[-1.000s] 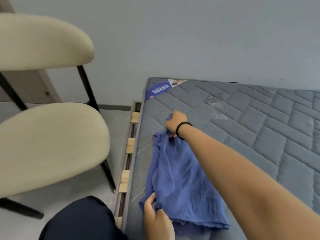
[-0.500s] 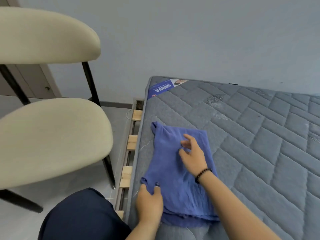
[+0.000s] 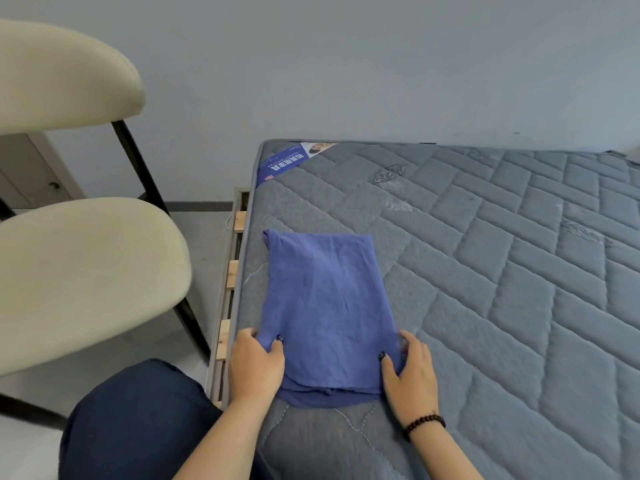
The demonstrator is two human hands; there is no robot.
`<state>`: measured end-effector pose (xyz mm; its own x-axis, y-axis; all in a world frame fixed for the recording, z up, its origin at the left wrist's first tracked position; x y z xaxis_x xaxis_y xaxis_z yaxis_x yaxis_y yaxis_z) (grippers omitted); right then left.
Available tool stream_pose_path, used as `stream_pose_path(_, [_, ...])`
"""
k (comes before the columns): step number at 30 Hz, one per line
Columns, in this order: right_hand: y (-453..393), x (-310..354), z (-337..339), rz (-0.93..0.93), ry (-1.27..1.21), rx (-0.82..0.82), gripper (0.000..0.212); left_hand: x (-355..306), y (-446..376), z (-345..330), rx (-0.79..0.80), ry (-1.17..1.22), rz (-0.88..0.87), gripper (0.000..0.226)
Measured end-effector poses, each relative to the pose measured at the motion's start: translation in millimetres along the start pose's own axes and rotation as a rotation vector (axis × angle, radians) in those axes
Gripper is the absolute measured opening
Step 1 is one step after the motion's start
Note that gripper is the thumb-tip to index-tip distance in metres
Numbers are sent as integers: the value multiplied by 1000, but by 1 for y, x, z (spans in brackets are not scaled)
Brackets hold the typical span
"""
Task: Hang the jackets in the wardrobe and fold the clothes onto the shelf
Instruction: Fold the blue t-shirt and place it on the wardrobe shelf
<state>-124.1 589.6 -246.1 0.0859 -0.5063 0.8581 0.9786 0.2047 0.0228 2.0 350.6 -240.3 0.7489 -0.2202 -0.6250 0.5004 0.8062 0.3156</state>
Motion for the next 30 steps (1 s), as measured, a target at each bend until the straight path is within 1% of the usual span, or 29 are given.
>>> stream_pose_path(1, [0,-1,3,-41,-14,19,40,-1,2,-3,42,-51,1,15])
stream_pose_path(2, [-1,-2,6,-65,-16,43,36,-2,4,-5,84,-115,-2,9])
stream_pose_path(3, [-1,-2,7,-76,-15,68,32,-2,7,-7,118,-170,-9,9])
stream_pose_path(5, [0,-2,11,-82,-36,102,28,-1,8,-7,154,-192,-14,11])
stream_pose_path(9, [8,-10,21,-140,-226,105,27,11,11,-6,240,-37,49,12])
stream_pose_path(11, [15,-14,25,-184,-366,135,26,14,17,-2,253,20,70,8])
stream_pose_path(12, [17,-15,27,-204,-437,158,25,13,21,0,262,80,84,10])
stream_pose_path(14, [22,-15,31,-264,-567,198,24,12,30,6,295,228,116,20])
stream_pose_path(15, [23,-15,32,-297,-618,216,24,11,32,10,302,288,120,29])
stream_pose_path(18, [20,-11,35,-364,-750,250,26,5,35,25,320,433,105,68])
stream_pose_path(19, [17,-7,36,-374,-809,251,26,2,35,30,331,471,95,73])
stream_pose_path(20, [13,-1,37,-374,-863,249,27,-4,35,35,347,493,82,72])
stream_pose_path(21, [8,6,38,-367,-903,247,29,-10,33,38,367,488,59,65])
stream_pose_path(23, [-6,23,39,-354,-949,237,31,-27,27,42,425,385,-24,40])
stream_pose_path(24, [-14,32,39,-355,-975,233,31,-36,22,44,441,325,-58,31])
stream_pose_path(26, [-31,52,35,-366,-1026,243,25,-53,4,49,432,299,-74,22])
stream_pose_path(28, [-49,68,28,-383,-1061,272,23,-68,-19,51,438,403,-13,16])
stream_pose_path(30, [-70,79,18,-407,-1100,275,26,-85,-44,48,485,536,58,15])
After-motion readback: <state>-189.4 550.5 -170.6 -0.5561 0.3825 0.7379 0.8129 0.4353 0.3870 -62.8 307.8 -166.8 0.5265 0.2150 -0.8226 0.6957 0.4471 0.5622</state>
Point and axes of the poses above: each hand's wrist, its own y-axis away from the middle knuckle, its own z-axis out of the back of the hand, x = y × z, the point moved 7 cm from there along -y, towards the middle knuckle, and after that the axes turned 13 degrees about -y, right-handed, at the moved point
